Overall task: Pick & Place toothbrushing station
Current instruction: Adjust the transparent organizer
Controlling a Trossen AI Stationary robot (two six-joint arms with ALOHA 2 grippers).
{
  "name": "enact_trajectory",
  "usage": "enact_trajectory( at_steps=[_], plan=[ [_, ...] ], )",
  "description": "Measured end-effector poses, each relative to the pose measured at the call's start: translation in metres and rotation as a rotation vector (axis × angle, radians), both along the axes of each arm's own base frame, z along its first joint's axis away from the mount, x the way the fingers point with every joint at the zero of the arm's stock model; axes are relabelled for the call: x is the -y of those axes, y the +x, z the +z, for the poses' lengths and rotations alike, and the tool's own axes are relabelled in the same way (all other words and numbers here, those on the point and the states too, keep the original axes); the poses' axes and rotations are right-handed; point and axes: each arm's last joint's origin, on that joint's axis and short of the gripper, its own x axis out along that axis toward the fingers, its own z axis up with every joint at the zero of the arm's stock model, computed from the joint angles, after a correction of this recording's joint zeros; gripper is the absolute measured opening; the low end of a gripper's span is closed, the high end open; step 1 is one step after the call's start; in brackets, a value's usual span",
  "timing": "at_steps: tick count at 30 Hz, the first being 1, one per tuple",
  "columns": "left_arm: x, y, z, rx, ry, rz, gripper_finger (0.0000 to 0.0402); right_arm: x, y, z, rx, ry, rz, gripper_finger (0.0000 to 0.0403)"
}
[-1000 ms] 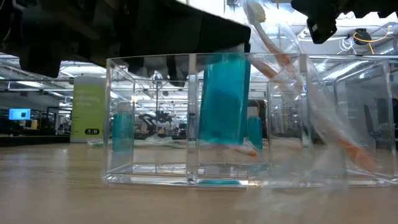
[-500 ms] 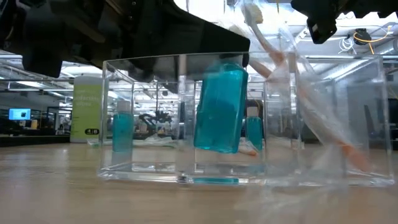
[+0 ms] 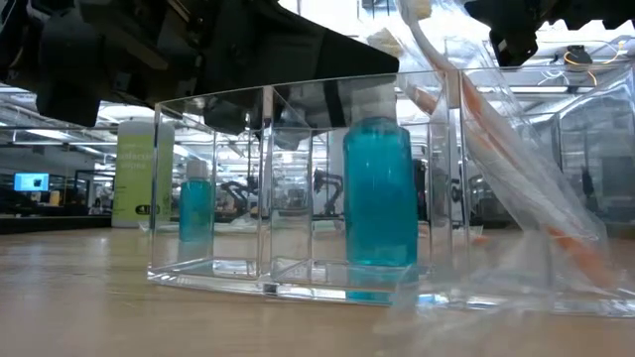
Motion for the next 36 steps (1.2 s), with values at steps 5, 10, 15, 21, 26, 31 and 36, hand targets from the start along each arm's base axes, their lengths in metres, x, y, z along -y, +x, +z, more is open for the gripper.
enact_trajectory(
  at_steps=[5, 10, 15, 21, 26, 31, 36],
  plan=[
    [0.000, 0.000, 0.004, 0.019, -0.010, -0.003, 0.0195, 0.000, 0.000, 0.000, 0.000, 0.000, 0.002, 0.0242],
    [0.000, 0.000, 0.009, 0.068, -0.035, -0.003, 0.0195, 0.000, 0.000, 0.000, 0.000, 0.000, 0.003, 0.0242],
    [0.000, -0.001, 0.026, 0.122, -0.021, -0.006, 0.0195, 0.000, 0.000, 0.000, 0.000, 0.000, 0.003, 0.0242],
    [-0.003, -0.006, 0.055, 0.122, -0.013, -0.008, 0.0196, 0.000, 0.000, 0.000, 0.000, 0.000, 0.004, 0.0242],
    [-0.009, -0.019, 0.081, 0.012, 0.015, -0.005, 0.0196, 0.000, 0.000, -0.001, -0.012, 0.022, 0.002, 0.0242],
    [-0.021, -0.038, 0.101, -0.156, 0.052, 0.043, 0.0196, 0.001, -0.002, -0.010, -0.072, 0.057, -0.014, 0.0242],
    [-0.030, -0.049, 0.087, -0.384, 0.048, 0.142, 0.0195, 0.004, -0.003, -0.016, -0.084, 0.067, -0.074, 0.0242]
  ],
)
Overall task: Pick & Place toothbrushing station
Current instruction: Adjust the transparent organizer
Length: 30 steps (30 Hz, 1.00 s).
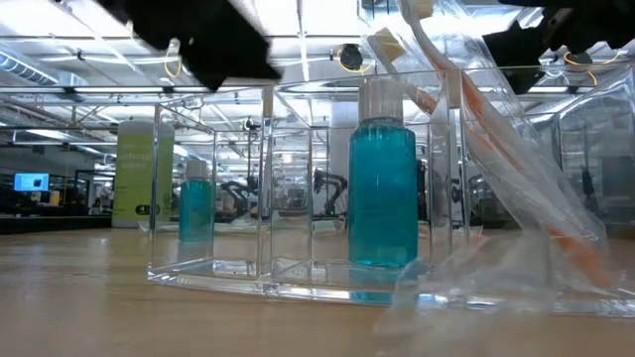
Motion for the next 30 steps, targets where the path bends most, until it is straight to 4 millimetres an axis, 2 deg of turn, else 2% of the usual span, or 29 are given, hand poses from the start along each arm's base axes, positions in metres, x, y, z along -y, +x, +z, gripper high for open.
enact_trajectory(
  at_steps=[6, 13, 27, 30],
  plan=[
    [-0.010, 0.004, -0.023, -0.096, 0.074, 0.153, 0.0195, 0.000, 0.000, 0.001, 0.008, -0.007, -0.007, 0.0242],
    [-0.012, 0.012, -0.045, -0.169, 0.048, 0.100, 0.0195, 0.000, 0.000, 0.001, 0.009, -0.014, -0.006, 0.0242],
    [0.003, 0.009, -0.046, -0.188, -0.075, 0.031, 0.0195, 0.000, 0.000, 0.000, 0.008, -0.021, -0.005, 0.0242],
    [0.004, 0.008, -0.045, -0.182, -0.063, 0.023, 0.0195, 0.002, 0.000, -0.003, -0.018, -0.027, -0.067, 0.0242]
  ],
)
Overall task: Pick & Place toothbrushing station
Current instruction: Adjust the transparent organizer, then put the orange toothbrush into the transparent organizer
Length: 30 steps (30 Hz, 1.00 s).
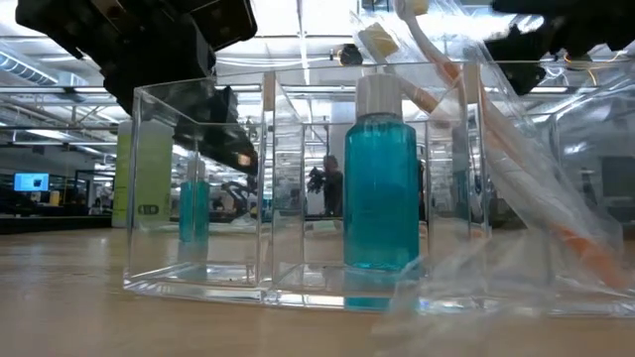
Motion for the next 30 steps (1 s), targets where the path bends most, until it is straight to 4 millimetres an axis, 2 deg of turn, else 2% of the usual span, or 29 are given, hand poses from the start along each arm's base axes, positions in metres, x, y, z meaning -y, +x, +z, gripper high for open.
enact_trajectory(
  at_steps=[6, 11, 15, 19, 23, 26, 30],
  plan=[
    [-0.006, -0.002, 0.021, 0.076, 0.042, -0.008, 0.0195, 0.020, 0.007, -0.033, -0.226, -0.028, -0.334, 0.0242],
    [-0.015, -0.004, 0.041, 0.152, 0.077, -0.027, 0.0195, 0.048, 0.023, -0.056, -0.425, 0.075, -0.478, 0.0242],
    [-0.022, -0.001, 0.044, 0.164, 0.093, -0.015, 0.0195, 0.071, 0.031, -0.076, -0.538, 0.096, -0.550, 0.0242],
    [-0.029, 0.002, 0.043, 0.163, 0.089, 0.012, 0.0195, 0.087, 0.038, -0.091, -0.610, 0.138, -0.536, 0.0242],
    [-0.033, 0.003, 0.042, 0.158, 0.077, 0.035, 0.0195, 0.087, 0.047, -0.097, -0.598, 0.175, -0.458, 0.0242],
    [-0.034, 0.003, 0.042, 0.156, 0.081, 0.035, 0.0195, 0.087, 0.052, -0.099, -0.568, 0.172, -0.448, 0.0242],
    [-0.033, 0.004, 0.043, 0.163, 0.082, 0.032, 0.0196, 0.091, 0.052, -0.108, -0.608, 0.138, -0.475, 0.0236]
  ],
)
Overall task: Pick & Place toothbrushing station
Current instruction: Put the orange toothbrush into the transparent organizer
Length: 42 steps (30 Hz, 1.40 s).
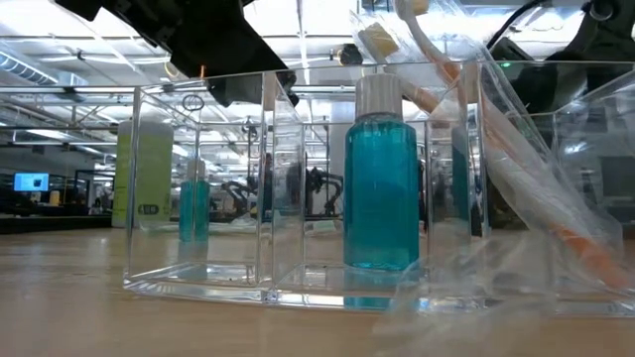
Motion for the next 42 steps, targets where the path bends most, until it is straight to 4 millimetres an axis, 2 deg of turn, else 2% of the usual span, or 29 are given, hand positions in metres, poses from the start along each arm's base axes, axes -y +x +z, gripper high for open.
enact_trajectory(
  at_steps=[3, 7, 15, 17, 24, 30, 34, 39, 42],
  plan=[
    [0.000, 0.000, 0.000, 0.000, -0.001, 0.001, 0.0196, 0.003, -0.001, -0.006, -0.041, -0.023, -0.038, 0.0212],
    [0.000, 0.000, 0.000, 0.000, -0.007, 0.004, 0.0196, 0.003, -0.002, -0.008, -0.052, -0.014, -0.057, 0.0160],
    [0.000, 0.000, 0.000, -0.001, -0.018, 0.011, 0.0196, 0.001, -0.009, 0.004, -0.058, 0.002, -0.024, 0.0026],
    [0.000, 0.000, 0.000, -0.001, -0.025, 0.015, 0.0195, 0.000, -0.014, 0.007, -0.076, 0.038, -0.009, 0.0013],
    [0.000, 0.000, 0.000, -0.001, -0.026, 0.016, 0.0195, -0.020, -0.033, 0.009, -0.219, 0.196, 0.035, 0.0040],
    [0.000, 0.000, 0.000, -0.001, -0.022, 0.013, 0.0196, -0.044, -0.049, 0.011, -0.298, 0.281, 0.058, 0.0013],
    [0.000, 0.000, 0.000, -0.001, -0.022, 0.013, 0.0195, -0.055, -0.056, 0.015, -0.299, 0.318, 0.057, 0.0016],
    [0.000, 0.000, 0.000, -0.001, -0.021, 0.012, 0.0196, -0.064, -0.056, 0.019, -0.244, 0.231, 0.154, 0.0074],
    [0.000, 0.000, 0.000, -0.001, -0.021, 0.012, 0.0196, -0.061, -0.055, 0.021, -0.239, 0.178, 0.189, 0.0117]
  ],
)
